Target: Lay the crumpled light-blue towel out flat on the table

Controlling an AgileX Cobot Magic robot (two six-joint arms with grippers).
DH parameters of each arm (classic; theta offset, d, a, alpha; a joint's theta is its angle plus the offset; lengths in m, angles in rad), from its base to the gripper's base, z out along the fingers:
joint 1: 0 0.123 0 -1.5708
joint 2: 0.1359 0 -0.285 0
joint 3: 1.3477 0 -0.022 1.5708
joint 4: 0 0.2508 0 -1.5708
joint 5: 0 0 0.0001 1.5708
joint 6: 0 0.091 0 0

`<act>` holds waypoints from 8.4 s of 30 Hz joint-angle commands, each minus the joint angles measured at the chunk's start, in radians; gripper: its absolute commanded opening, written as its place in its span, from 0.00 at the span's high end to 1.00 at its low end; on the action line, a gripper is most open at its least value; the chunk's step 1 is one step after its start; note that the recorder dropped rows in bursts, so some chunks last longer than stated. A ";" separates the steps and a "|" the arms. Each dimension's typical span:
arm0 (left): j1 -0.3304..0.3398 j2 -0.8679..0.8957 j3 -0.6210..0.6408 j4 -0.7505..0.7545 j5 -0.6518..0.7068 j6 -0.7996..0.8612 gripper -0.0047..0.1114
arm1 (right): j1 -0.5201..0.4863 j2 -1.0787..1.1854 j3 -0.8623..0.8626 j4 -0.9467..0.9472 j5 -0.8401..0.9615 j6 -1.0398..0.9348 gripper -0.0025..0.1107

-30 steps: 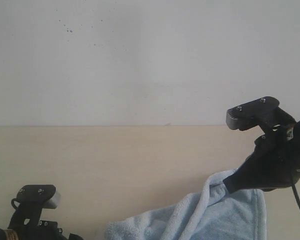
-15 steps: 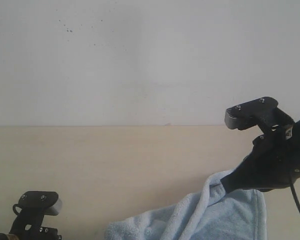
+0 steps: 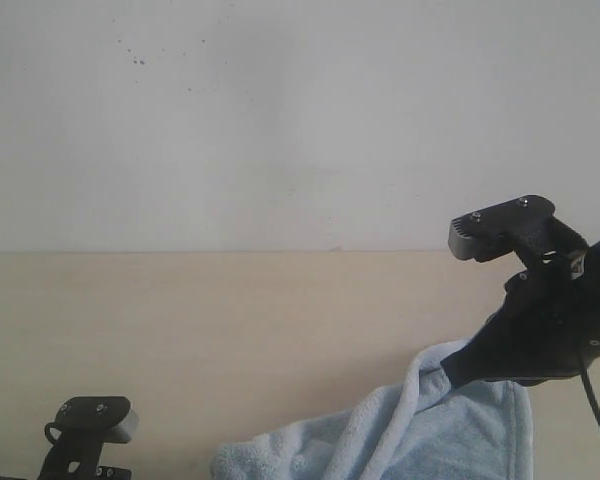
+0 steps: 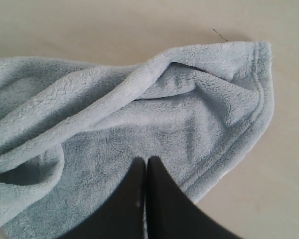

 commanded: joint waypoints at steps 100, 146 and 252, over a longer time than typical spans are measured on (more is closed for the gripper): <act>0.002 0.024 -0.005 0.097 -0.042 0.002 0.91 | 0.000 -0.012 0.003 0.178 0.021 -0.117 0.98; 0.002 -0.004 -0.134 0.559 0.198 -0.302 0.53 | 0.000 -0.072 0.003 0.218 0.072 -0.170 0.98; 0.239 -0.485 -0.214 0.452 0.563 -0.275 0.93 | -0.027 0.021 0.003 0.120 -0.138 -0.212 0.98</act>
